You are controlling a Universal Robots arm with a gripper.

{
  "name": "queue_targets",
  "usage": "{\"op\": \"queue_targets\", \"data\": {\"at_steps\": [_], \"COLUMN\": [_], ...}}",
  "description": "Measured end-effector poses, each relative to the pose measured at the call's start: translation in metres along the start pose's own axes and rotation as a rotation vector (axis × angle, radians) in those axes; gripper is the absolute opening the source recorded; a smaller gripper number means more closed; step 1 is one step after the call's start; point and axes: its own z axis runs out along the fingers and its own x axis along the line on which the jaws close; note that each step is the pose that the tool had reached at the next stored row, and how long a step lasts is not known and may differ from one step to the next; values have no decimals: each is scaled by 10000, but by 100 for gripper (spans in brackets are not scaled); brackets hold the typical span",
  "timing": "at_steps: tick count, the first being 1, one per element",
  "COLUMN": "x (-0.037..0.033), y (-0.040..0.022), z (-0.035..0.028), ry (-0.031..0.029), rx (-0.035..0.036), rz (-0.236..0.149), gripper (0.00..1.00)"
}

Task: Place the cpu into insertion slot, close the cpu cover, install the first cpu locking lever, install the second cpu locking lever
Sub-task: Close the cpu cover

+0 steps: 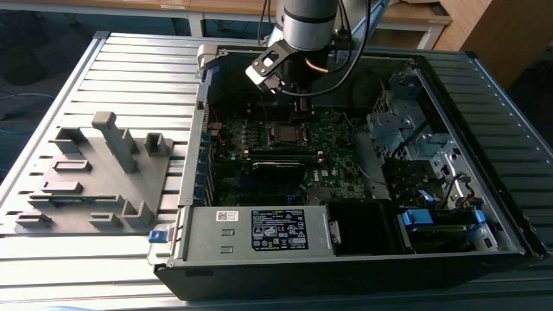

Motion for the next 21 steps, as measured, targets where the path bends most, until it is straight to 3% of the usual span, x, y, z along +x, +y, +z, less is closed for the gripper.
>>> {"op": "queue_targets", "data": {"at_steps": [1,7,13,21], "x": [0,0,0,-1], "y": [0,-1,-52,-56], "z": [1,1,5,5], "ry": [-4,-5,-2,-5], "rx": [58,91,94,95], "rz": [-2,-1,-2,-2], "gripper": [11,11,11,11]}}
